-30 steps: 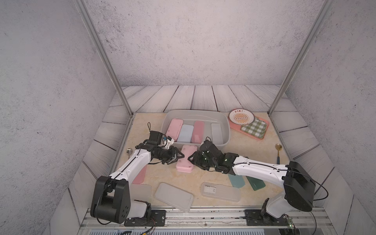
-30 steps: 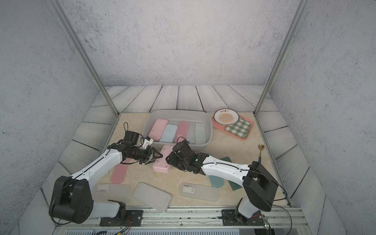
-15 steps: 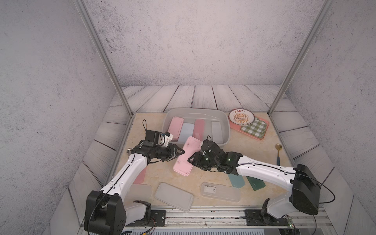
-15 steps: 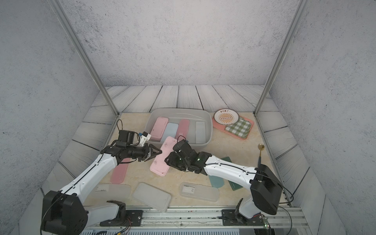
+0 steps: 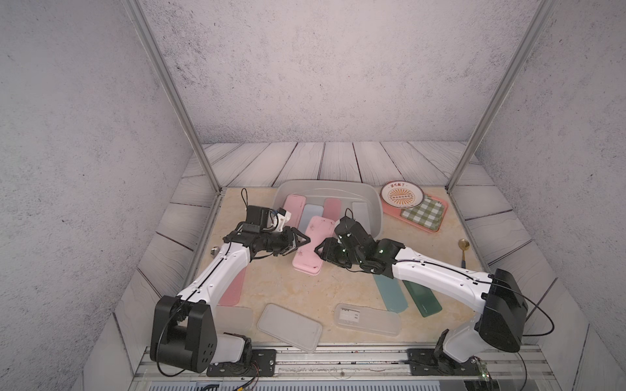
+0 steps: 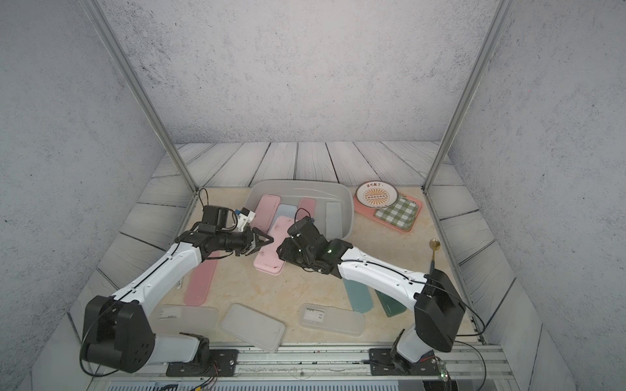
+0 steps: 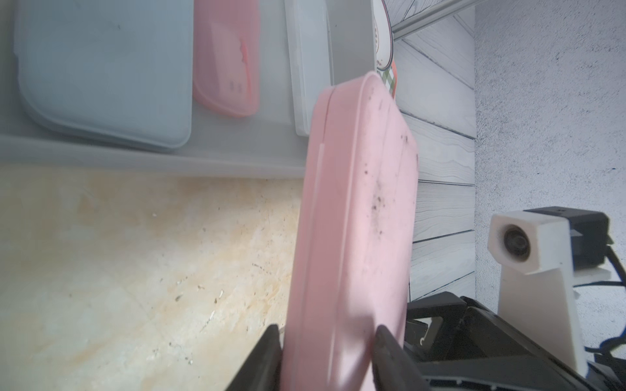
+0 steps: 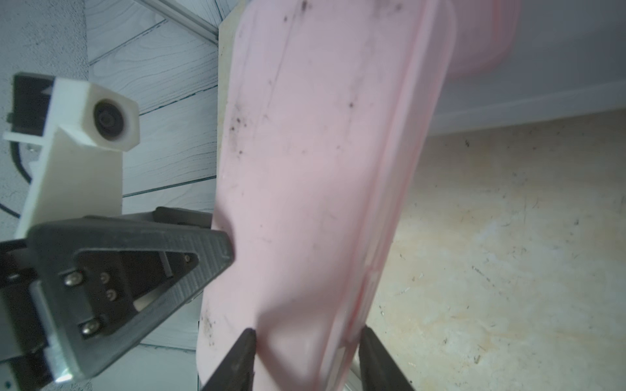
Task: Put the pencil case into the storage box
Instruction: Pick up the pencil case from the center of the board, then place the pencil case at the storage box.
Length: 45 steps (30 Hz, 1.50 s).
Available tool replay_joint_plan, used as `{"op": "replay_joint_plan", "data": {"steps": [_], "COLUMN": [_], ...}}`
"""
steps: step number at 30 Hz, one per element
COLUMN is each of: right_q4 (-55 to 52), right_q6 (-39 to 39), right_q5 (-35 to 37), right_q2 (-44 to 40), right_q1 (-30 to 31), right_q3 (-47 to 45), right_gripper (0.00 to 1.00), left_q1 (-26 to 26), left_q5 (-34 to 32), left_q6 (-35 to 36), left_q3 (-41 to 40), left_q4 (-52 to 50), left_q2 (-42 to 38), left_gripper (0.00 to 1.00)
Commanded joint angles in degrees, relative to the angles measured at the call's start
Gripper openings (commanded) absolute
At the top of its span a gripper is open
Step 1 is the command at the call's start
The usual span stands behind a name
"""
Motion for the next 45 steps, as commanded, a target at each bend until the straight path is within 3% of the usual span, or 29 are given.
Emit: {"op": "replay_joint_plan", "data": {"steps": [1,15,34,41,45], "right_q4": [5.0,4.2,9.4,12.1,11.3], "right_q6": [-4.5,-11.5,-6.4,-3.6,-4.5], "right_q5": [-3.6,-11.9,-20.9,-20.9,-20.8], "right_q2": [4.9,26.7,61.5,64.7,64.1], "right_q1": [-2.0,-11.6,-13.5,-13.6,-13.7], "right_q3": [5.2,28.7,63.4,64.6,64.1], "right_gripper": [0.50,0.50,0.51,0.52,0.54], "left_q1": [-1.0,4.9,12.6,12.7,12.6], "left_q5": [4.0,4.4,-1.7,-3.3,-4.1], "left_q6": [0.8,4.7,18.4,21.1,21.5], "left_q3": [3.9,22.9,42.6,43.9,44.8], "left_q4": [1.5,2.8,-4.9,-5.6,-6.8], "left_q2": [3.5,24.6,47.4,50.0,49.3], "left_gripper": [0.44,0.44,0.44,0.46,0.55]}}
